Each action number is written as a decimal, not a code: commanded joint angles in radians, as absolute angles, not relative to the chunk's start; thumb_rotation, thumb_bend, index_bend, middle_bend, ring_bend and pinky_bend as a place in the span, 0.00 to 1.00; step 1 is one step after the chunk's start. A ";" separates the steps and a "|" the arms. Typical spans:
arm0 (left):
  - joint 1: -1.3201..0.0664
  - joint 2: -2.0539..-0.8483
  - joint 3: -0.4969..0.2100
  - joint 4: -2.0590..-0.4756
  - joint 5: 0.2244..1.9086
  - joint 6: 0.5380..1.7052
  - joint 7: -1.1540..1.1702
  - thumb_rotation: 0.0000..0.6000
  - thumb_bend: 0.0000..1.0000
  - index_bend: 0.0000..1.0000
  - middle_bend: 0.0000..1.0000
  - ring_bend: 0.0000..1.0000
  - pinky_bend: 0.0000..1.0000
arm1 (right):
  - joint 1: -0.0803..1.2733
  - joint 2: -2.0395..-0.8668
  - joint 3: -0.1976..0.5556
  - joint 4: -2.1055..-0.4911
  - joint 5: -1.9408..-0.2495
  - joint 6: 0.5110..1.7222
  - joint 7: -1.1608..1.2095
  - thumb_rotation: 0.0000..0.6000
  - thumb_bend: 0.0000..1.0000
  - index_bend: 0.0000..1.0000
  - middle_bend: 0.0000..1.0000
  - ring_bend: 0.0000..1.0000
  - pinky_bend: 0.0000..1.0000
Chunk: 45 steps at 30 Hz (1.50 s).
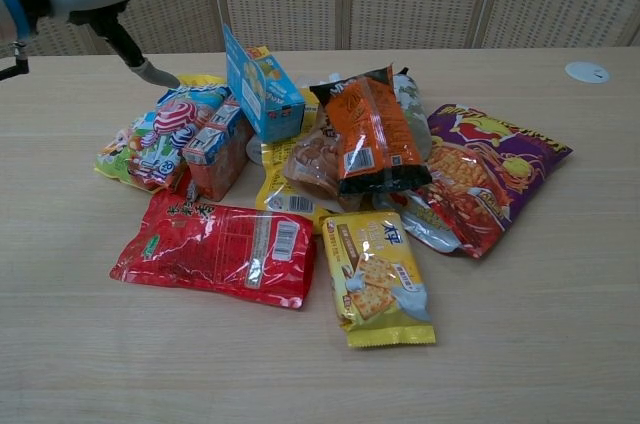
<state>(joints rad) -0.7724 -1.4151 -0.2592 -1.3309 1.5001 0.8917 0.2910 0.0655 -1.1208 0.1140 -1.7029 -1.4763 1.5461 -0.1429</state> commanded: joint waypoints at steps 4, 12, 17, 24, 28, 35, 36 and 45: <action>-0.887 -1.508 -0.277 -1.216 1.424 0.785 0.361 0.82 0.00 0.00 0.00 0.00 0.00 | 0.068 -1.121 0.119 -1.698 -1.465 1.540 -0.132 0.71 0.00 0.00 0.00 0.00 0.00; -0.979 -1.627 -0.266 -1.094 1.336 0.703 0.432 0.83 0.00 0.00 0.00 0.00 0.00 | 0.076 -1.119 0.141 -1.676 -1.422 1.520 -0.094 0.71 0.00 0.00 0.00 0.00 0.00; -1.003 -1.667 -0.251 -1.057 1.288 0.683 0.483 0.99 0.00 0.00 0.00 0.00 0.00 | 0.074 -1.111 0.148 -1.669 -1.408 1.518 -0.066 0.72 0.00 0.00 0.00 0.00 0.00; -1.010 -1.713 -0.226 -1.010 1.278 0.740 0.533 1.00 0.02 0.54 0.76 0.63 0.58 | 0.072 -1.103 0.146 -1.669 -1.411 1.518 -0.044 0.72 0.00 0.00 0.00 0.00 0.00; -1.003 -1.716 -0.218 -1.006 1.263 0.766 0.561 1.00 0.05 0.72 0.95 0.82 0.72 | 0.071 -1.100 0.145 -1.673 -1.416 1.519 -0.037 0.72 0.00 0.00 0.00 0.00 0.00; -0.981 -1.629 -0.256 -1.133 1.258 0.860 0.531 1.00 0.07 0.76 0.98 0.86 0.76 | 0.072 -1.098 0.141 -1.676 -1.419 1.515 -0.036 0.72 0.00 0.00 0.00 0.00 0.00; -0.979 -1.591 -0.275 -1.183 1.261 0.884 0.525 1.00 0.06 0.76 0.98 0.86 0.76 | 0.072 -1.098 0.140 -1.677 -1.419 1.514 -0.037 0.72 0.00 0.00 0.00 0.00 0.00; -0.973 -1.197 -0.481 -1.612 1.192 0.983 0.595 1.00 0.05 0.73 0.97 0.85 0.75 | 0.072 -1.095 0.129 -1.702 -1.452 1.525 -0.047 0.72 0.00 0.00 0.00 0.00 0.00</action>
<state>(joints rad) -0.9803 -1.3599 -0.3831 -1.4581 1.2341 0.9338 0.5556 0.0723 -1.0960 0.1306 -1.6999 -1.4494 1.5233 -0.0458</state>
